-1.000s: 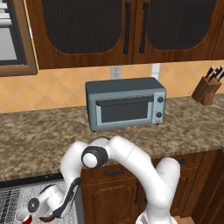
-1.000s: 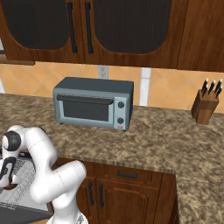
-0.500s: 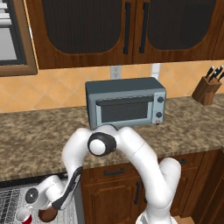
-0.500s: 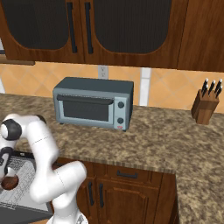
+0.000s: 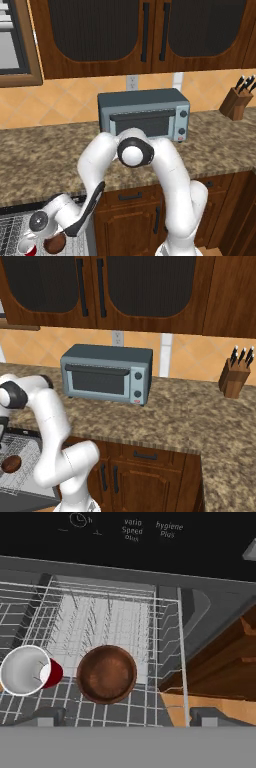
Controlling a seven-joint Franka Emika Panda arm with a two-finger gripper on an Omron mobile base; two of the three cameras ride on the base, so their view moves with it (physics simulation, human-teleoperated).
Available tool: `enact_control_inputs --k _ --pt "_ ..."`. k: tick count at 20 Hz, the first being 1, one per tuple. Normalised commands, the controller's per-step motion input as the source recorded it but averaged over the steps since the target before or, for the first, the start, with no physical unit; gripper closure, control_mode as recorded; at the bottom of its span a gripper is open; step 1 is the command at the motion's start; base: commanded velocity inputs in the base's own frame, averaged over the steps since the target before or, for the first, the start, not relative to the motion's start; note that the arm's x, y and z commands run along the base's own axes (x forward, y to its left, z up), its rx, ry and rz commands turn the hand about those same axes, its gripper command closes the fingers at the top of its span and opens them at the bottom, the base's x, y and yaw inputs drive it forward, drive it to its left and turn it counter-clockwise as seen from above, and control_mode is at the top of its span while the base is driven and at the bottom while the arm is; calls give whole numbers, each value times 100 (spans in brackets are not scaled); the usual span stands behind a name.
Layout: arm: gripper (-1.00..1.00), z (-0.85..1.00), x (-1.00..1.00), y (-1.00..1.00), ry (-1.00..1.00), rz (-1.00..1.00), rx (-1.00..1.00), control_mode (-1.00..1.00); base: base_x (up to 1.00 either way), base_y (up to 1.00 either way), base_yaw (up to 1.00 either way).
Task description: Pick up the cup and bowl from the counter, place them in the dishwasher, and close the dishwasher door.
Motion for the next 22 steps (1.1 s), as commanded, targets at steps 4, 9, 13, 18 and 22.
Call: enact_control_inputs --k 4,9,13,18,22 --pt "-100 100 -3 14 -1 8 4 -100 0 0 0" --pt "-100 81 -11 34 8 5 2 -100 0 0 0" --pt "-100 41 -1 36 0 1 1 -100 0 0 0" --pt "-100 26 -3 25 0 3 1 -100 0 0 0" --pt "-100 16 -4 4 -3 3 0 -100 0 0 0"
